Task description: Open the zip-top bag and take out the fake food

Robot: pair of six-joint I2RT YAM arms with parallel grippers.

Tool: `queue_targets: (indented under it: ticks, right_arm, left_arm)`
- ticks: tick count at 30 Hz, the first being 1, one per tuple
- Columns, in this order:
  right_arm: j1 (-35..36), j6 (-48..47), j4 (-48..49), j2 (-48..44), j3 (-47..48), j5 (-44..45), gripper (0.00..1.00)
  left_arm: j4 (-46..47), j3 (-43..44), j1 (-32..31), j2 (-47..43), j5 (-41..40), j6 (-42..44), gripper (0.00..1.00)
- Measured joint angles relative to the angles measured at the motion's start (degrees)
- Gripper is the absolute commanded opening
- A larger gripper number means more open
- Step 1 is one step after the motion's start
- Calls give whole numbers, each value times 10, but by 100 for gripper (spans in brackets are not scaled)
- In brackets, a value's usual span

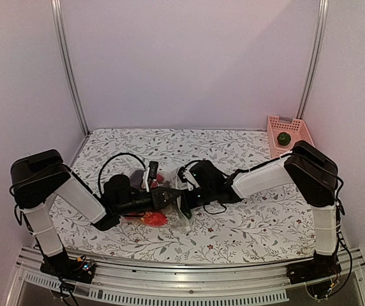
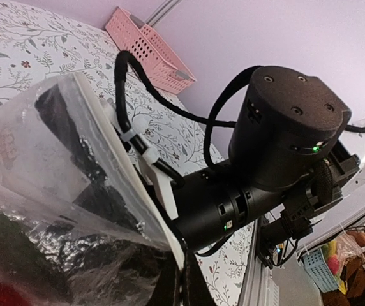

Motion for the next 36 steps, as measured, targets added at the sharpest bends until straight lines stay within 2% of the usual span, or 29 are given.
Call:
queue_targets:
  ticks: [3, 14, 26, 31, 36]
  right_arm:
    - [0, -1, 1, 0, -1, 4, 32]
    - [-2, -19, -59, -70, -23, 2, 31]
    - [-49, -33, -94, -166, -120, -41, 31]
    - [-86, -42, -105, -231, -176, -62, 31]
    - [-163, -58, -114, -293, -204, -81, 31]
  left_arm:
    - [6, -2, 1, 3, 1, -3, 0]
    - [2, -3, 2, 3, -6, -1, 0]
    - [-88, 15, 2, -11, -25, 28, 0]
    - [-151, 44, 2, -19, -36, 52, 0]
    - [-209, 77, 2, -21, -40, 78, 0]
